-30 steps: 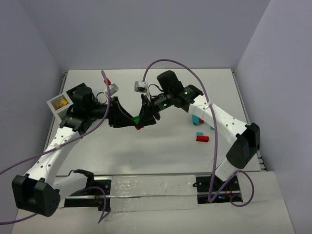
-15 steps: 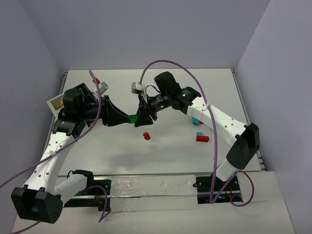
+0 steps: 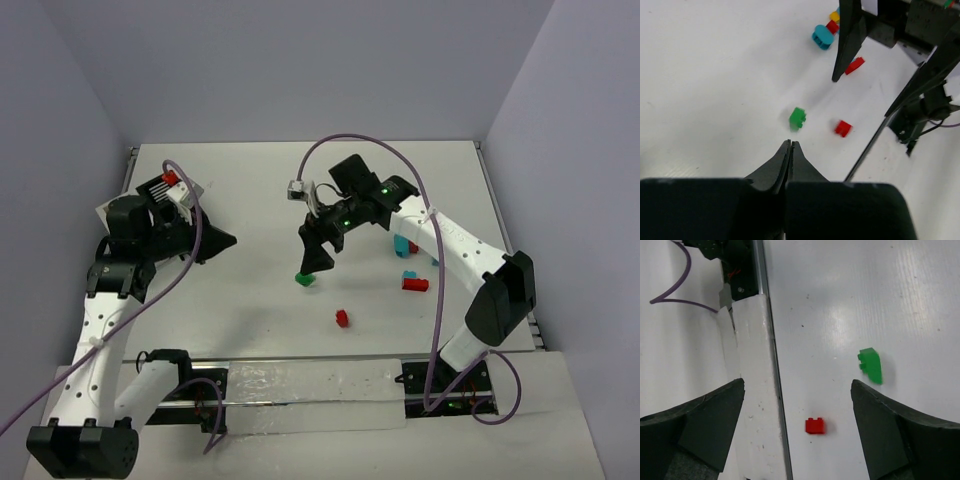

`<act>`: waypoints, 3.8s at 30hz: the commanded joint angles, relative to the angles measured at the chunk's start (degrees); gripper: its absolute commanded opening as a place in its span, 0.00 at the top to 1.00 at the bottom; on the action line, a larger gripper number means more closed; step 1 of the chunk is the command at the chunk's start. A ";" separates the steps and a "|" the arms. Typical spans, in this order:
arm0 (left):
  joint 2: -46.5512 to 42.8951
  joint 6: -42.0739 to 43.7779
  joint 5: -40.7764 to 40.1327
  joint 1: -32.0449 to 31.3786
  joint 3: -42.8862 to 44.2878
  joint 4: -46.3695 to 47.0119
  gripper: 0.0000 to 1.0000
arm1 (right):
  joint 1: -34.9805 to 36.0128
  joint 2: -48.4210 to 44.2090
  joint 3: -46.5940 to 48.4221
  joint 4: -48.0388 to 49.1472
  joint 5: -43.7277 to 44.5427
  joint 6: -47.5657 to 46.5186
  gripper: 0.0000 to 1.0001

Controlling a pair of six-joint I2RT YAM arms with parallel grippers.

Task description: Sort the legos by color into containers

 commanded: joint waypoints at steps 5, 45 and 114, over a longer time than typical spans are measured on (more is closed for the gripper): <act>-0.20 9.04 -3.60 1.99 5.36 -6.25 0.97 | -5.04 0.57 -4.41 -1.58 10.38 -1.78 0.01; 61.33 56.03 -16.53 -22.04 33.14 -15.03 0.06 | -29.98 -3.87 -15.12 -18.11 27.75 -10.95 0.04; 27.19 18.87 -35.89 21.95 19.07 -14.21 1.00 | -30.76 8.08 -7.20 -10.71 19.39 -15.56 0.00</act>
